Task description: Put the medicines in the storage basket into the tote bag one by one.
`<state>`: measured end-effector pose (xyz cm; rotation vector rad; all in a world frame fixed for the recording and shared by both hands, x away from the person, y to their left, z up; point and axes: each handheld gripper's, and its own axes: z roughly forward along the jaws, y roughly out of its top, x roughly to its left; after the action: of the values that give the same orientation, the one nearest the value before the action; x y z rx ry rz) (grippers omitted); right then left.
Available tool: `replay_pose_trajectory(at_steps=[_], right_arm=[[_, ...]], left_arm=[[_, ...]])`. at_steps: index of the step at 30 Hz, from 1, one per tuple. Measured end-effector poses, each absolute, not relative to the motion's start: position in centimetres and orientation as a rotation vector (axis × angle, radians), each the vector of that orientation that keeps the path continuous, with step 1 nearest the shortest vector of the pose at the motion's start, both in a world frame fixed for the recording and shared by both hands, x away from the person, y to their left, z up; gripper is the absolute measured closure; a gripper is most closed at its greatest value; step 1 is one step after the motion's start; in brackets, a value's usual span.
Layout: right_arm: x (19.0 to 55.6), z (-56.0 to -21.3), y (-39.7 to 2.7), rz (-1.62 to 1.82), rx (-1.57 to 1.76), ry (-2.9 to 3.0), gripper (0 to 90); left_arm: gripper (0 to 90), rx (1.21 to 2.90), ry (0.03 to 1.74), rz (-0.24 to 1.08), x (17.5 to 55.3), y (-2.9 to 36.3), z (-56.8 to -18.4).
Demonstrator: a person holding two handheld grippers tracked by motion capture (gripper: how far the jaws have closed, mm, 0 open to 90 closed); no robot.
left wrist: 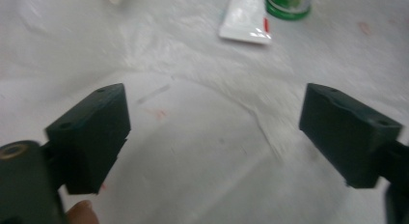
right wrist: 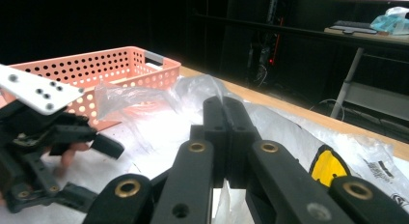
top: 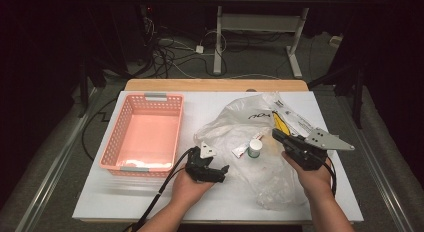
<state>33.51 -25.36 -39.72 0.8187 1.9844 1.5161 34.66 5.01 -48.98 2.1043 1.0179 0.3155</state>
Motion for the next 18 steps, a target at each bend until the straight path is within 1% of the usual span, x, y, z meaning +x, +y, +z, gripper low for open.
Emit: replay_pose_trajectory(at_steps=[2,3,4,6,7,10,11,13,15,18], right_arm=[[33.5,-39.8,-25.4,1.516,0.829,1.986,90.0],[33.5,-39.8,-25.4,1.514,0.828,1.986,90.0],[33.4,-39.9,-25.4,1.514,0.825,1.989,90.0],[33.3,-40.0,-25.4,1.508,0.820,1.996,90.0],[33.2,-40.1,-25.4,1.505,0.825,2.003,90.0],[33.1,-40.0,-25.4,1.514,0.821,1.999,90.0],[33.0,-39.9,-25.4,1.514,0.824,1.998,90.0],[33.1,-39.8,-25.5,1.521,0.821,1.992,90.0],[33.1,-39.8,-25.5,1.523,0.819,1.992,90.0],[33.2,-39.9,-25.5,1.520,0.821,1.993,90.0]], left_arm=[[3.8,2.106,1.070,0.358,35.8,4.8,-49.1],[1.3,2.106,1.116,0.340,36.6,4.7,-49.2],[0.5,2.105,1.158,0.303,37.5,4.8,-49.3],[0.5,2.098,1.206,0.273,38.7,4.7,-49.4],[2.4,2.115,1.207,0.242,39.1,4.6,-49.5],[10.0,2.189,1.150,0.303,39.4,3.3,-49.5],[14.7,2.185,1.142,0.298,39.4,3.3,-49.5],[21.0,2.183,1.124,0.310,39.2,3.2,-49.5],[30.2,2.186,1.100,0.310,39.0,3.2,-49.4],[40.5,2.172,1.095,0.309,38.8,3.2,-49.4]])
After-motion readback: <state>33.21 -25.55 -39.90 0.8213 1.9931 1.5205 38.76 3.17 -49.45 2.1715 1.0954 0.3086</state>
